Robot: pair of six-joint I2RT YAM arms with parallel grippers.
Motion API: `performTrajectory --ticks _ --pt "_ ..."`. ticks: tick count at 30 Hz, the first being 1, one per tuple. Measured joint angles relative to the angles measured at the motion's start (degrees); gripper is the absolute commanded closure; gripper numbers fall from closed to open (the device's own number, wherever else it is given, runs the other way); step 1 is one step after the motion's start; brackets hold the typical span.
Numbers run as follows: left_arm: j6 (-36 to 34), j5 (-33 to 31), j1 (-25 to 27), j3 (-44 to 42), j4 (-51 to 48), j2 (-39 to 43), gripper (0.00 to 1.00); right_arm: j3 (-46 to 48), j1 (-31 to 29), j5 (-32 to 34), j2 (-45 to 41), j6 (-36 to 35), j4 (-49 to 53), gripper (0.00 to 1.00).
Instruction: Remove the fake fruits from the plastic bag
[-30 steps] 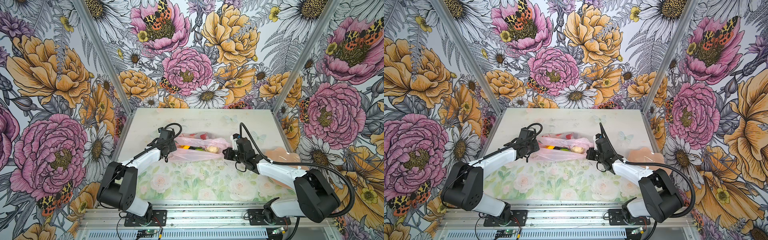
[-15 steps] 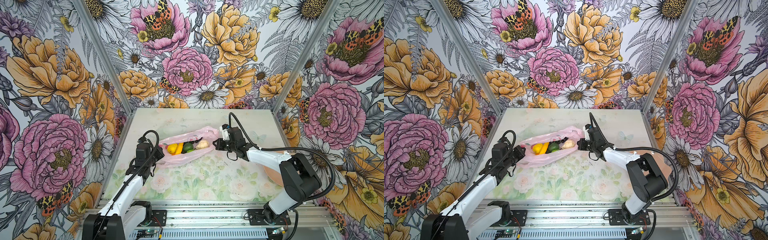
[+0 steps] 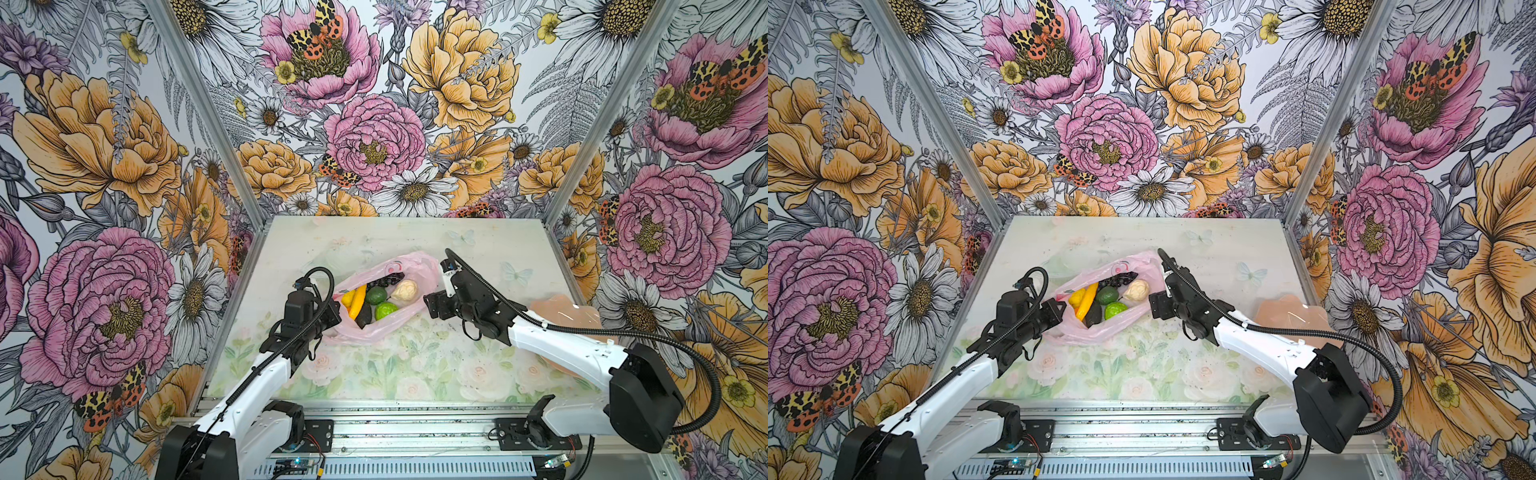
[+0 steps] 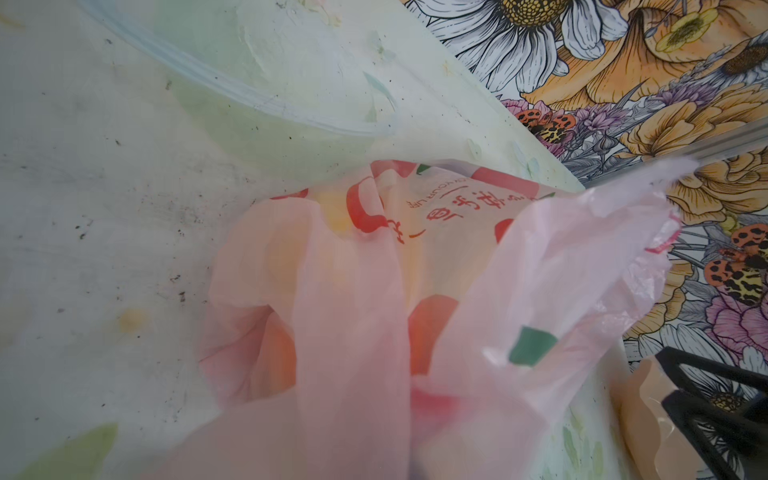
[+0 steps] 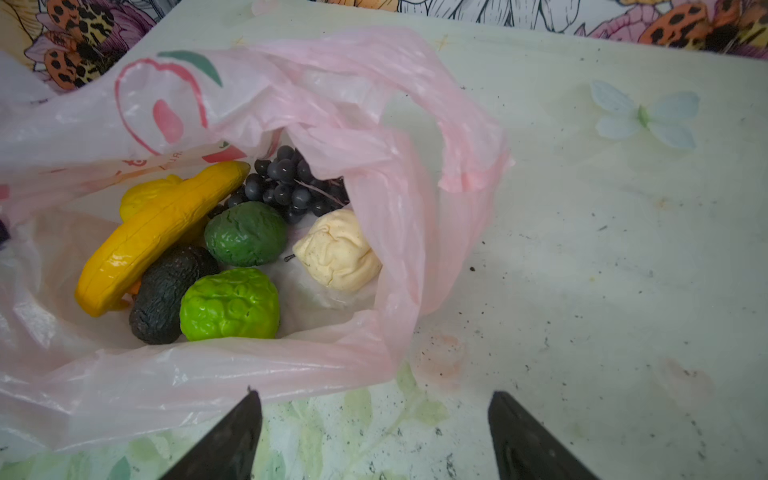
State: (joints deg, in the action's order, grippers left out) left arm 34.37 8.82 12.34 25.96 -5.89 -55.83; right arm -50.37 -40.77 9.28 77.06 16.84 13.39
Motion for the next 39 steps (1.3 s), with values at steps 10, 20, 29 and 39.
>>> performTrajectory --ticks 10,20,29,39 --pt "-0.48 -0.57 0.2 2.58 -0.2 -4.04 1.0 -18.64 -5.46 10.97 16.44 -14.95 1.42 0.11" --pt "-0.9 2.69 -3.52 5.92 3.41 -13.11 1.0 -33.05 3.19 2.69 32.59 -19.52 3.63 0.6" --pt "-0.66 7.19 -8.81 9.75 8.79 -26.45 1.0 -41.03 15.28 -28.06 41.31 -9.55 3.5 1.0" --pt "0.22 11.02 -13.31 9.81 11.96 -30.05 0.98 -40.98 19.71 -36.22 45.03 2.38 2.38 1.0"
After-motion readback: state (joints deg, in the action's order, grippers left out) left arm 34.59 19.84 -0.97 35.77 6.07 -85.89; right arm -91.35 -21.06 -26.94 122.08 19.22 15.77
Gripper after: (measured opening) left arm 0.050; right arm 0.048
